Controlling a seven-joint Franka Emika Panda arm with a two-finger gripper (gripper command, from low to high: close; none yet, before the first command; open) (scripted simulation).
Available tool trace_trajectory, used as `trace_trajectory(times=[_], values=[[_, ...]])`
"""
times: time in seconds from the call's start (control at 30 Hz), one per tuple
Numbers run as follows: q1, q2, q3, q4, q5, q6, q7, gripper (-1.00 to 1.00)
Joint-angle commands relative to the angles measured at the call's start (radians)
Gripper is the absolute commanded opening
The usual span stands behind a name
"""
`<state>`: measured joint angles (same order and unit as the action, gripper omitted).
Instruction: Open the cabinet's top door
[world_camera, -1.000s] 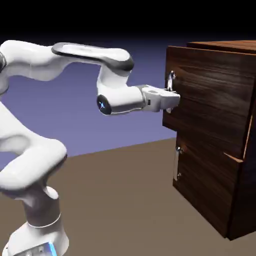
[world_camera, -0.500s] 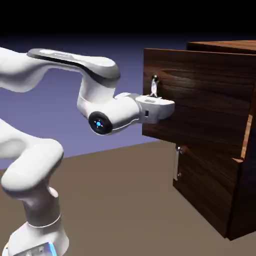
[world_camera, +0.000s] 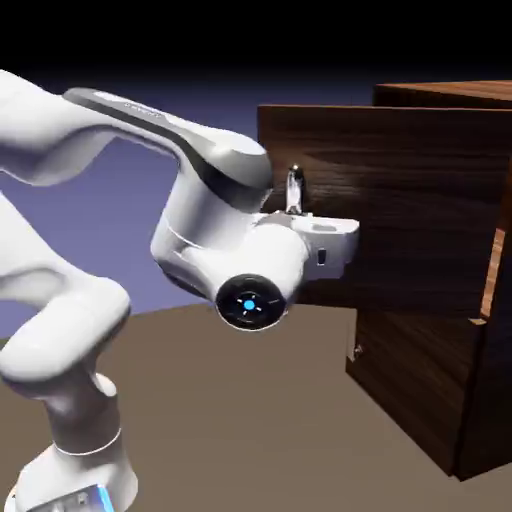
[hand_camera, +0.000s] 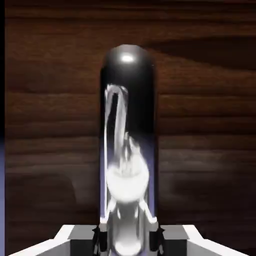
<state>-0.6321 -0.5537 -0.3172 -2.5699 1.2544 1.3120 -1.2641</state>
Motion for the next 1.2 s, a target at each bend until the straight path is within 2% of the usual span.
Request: trace_trajectory(times=[0.0,0.1,0.2,0.87,1.07,1.17], values=[[0.004,0.036,-0.022,0.033,-0.025,-0.04,-0.012,-1.0],[0.035,0.139,-0.097,0.136,-0.111,-0.152,-0.042,-1.0],[0.138,0.125,-0.197,0.175,-0.226,-0.127,-0.009,-1.0],[0.814,-0.566,-0.594,-0.037,-0.68,0.593,0.424,-1.0],[1.012,-0.783,-0.704,-0.072,-0.796,0.75,0.554,-1.0],[1.121,-0.883,-0.771,-0.049,-0.86,0.767,0.616,-1.0]])
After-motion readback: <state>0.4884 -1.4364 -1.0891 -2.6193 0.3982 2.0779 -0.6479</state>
